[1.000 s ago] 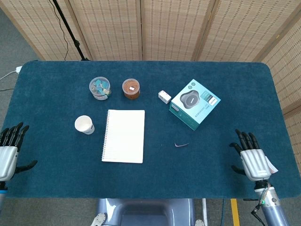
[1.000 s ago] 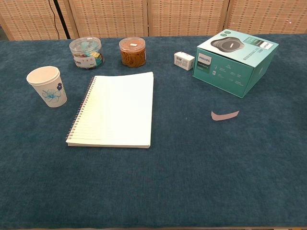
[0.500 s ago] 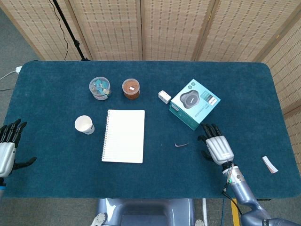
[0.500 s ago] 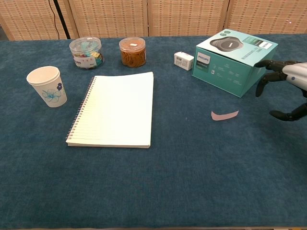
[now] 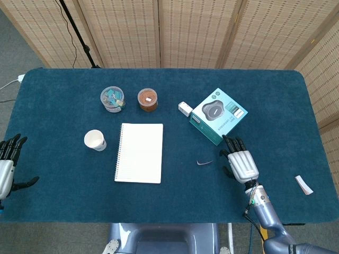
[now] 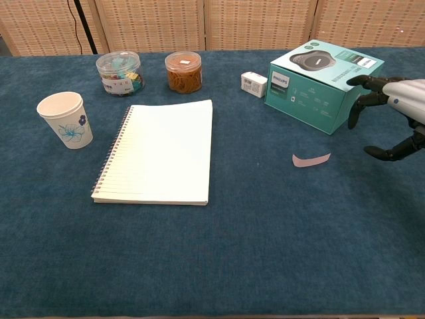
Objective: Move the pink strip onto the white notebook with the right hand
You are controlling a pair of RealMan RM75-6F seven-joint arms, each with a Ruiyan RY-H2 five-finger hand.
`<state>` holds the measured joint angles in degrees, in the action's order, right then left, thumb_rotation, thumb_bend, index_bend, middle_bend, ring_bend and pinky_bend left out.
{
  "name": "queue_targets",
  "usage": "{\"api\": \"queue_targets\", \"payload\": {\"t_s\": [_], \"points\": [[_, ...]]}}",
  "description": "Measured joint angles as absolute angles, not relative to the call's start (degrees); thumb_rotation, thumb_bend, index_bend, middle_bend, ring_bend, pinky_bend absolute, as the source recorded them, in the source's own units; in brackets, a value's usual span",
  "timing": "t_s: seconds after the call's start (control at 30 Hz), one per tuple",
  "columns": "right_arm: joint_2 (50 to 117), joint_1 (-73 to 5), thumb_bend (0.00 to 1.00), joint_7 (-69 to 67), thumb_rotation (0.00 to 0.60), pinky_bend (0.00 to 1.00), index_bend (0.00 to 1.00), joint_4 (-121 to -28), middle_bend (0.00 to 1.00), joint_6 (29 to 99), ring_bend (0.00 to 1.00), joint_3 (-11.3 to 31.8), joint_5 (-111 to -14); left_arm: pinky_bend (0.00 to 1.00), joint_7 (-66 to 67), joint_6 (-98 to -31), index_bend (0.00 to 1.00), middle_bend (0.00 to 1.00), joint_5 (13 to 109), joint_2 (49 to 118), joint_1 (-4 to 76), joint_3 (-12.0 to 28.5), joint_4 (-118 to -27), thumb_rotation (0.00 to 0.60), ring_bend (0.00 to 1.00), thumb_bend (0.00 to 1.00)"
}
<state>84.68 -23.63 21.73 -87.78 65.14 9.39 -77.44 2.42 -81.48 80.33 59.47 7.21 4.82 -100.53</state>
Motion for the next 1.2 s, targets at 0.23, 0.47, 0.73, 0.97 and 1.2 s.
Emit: {"api": "queue_targets", "payload": {"t_s": [0.23,0.47,0.73,0.97,1.2], "points": [[84.11,-23.03,0.42,21.71,0.6,0.0,0.41,-88.39,0.0,67.52,0.0,7.99,-79.72,0.0,2.64,-81.46,0.0,0.0,79.94,59.62,7.23,4.86,-100.52,0.6,0.0,0.0],[85.5,-24.74,0.42,20.93,0.6,0.0,0.41,-86.26,0.0,66.87,0.0,6.76,-83.12,0.0,3.29,-81.42,0.0,0.0,79.87,59.87,7.29,4.73,-100.71,0.6,0.0,0.0],[89.15,-27.74,0.42,21.37,0.6,0.0,0.41,-80.27,0.0,65.5,0.0,5.86,-86.59,0.0,2.6,-81.39,0.0,0.0,79.69,59.75,7.27,4.78,-100.66,0.6,0.0,0.0],[92.3,-29.67,0.42,21.66,0.6,0.0,0.41,-74.45,0.0,64.71,0.0,5.15,-88.35,0.0,1.5,-81.49,0.0,0.0,79.68,59.5,7.17,4.83,-100.53,0.6,0.0,0.0],[93.98,-31.16,0.42,22.18,0.6,0.0,0.42,-71.03,0.0,64.66,0.0,4.53,-90.19,0.0,0.51,-81.27,0.0,0.0,79.79,59.36,7.17,4.74,-100.68,0.6,0.0,0.0]]}}
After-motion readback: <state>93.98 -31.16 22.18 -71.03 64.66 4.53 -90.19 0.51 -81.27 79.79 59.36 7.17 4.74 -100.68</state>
